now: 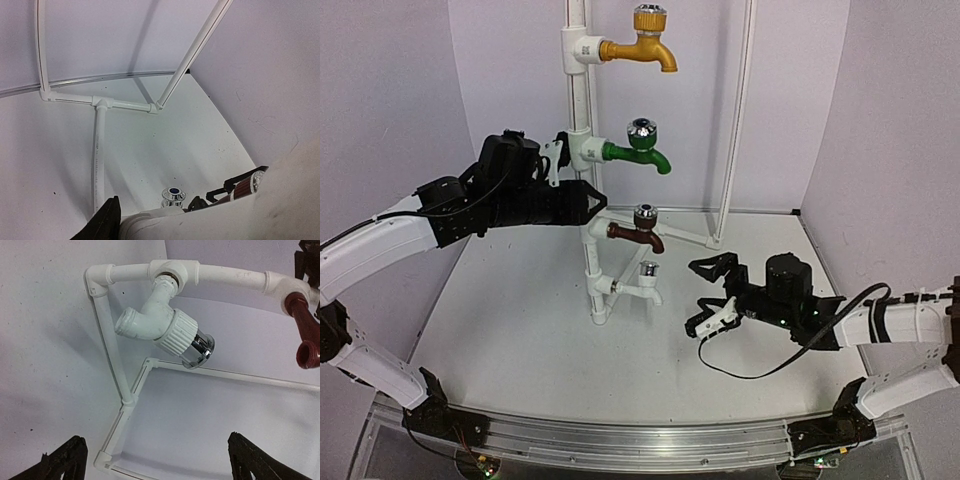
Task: Install the water faucets
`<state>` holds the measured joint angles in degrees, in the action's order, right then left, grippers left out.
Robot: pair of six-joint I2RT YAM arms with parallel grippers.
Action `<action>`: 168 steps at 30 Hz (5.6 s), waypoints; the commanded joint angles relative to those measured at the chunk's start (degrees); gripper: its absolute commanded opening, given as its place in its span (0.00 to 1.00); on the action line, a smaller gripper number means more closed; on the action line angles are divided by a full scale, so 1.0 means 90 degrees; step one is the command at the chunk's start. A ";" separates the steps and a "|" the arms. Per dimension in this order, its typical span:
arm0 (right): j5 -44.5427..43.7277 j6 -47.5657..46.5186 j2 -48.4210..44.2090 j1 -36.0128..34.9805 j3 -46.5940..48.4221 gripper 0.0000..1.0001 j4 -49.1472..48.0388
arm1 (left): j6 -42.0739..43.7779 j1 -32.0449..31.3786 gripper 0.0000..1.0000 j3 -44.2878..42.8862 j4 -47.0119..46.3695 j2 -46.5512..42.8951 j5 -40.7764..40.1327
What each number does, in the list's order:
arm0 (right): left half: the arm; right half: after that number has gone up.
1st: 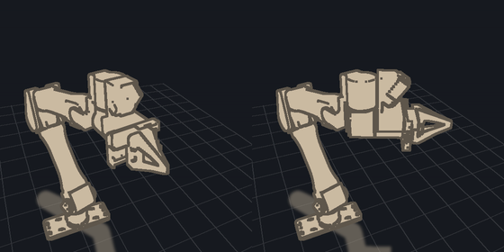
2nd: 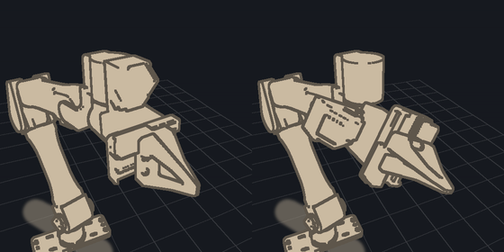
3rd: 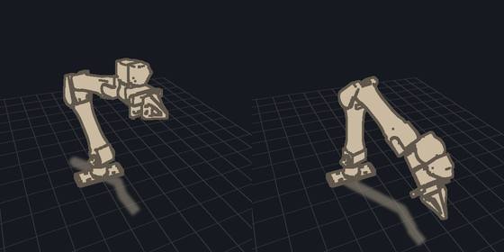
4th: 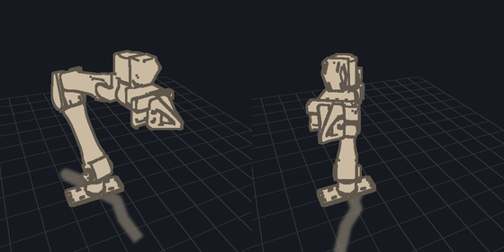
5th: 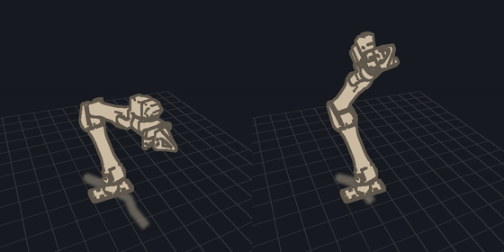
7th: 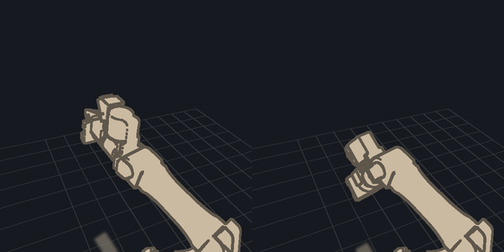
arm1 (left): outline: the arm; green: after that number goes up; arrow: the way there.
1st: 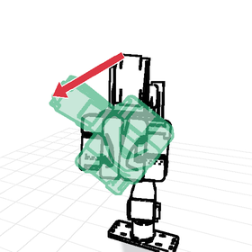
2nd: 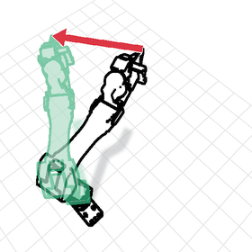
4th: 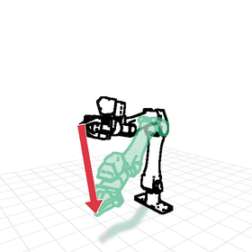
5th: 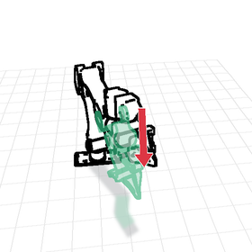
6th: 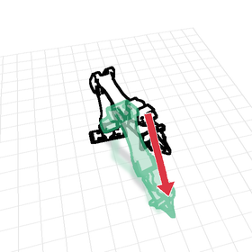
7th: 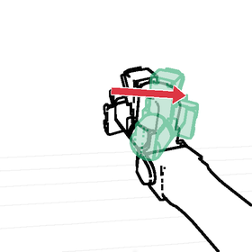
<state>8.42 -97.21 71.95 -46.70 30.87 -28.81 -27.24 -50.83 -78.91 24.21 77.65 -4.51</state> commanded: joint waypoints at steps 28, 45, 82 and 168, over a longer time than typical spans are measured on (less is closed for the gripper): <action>0.0849 -0.1732 0.1429 -0.0390 0.0556 0.98 -0.2194 | 0.0691 0.0140 0.68 -0.0154 0.0076 -0.0416 0.1603; 0.0682 -0.2039 0.1418 -0.0446 0.0466 0.95 -0.2232 | 0.1796 0.0140 0.61 0.0965 -0.2271 -0.0563 0.0756; 0.1574 -0.2703 0.2952 -0.0785 0.1557 0.88 -0.2566 | 0.3221 0.0507 0.00 0.1141 0.0318 -0.1582 0.0875; -0.0324 1.0954 0.0114 -0.2393 0.0719 0.00 -0.0082 | -0.0483 0.0618 1.00 0.0693 0.0848 -0.2324 0.0706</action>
<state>-3.70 -16.02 75.32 -67.92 36.71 -29.95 -24.95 -45.54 -69.07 27.44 60.94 1.98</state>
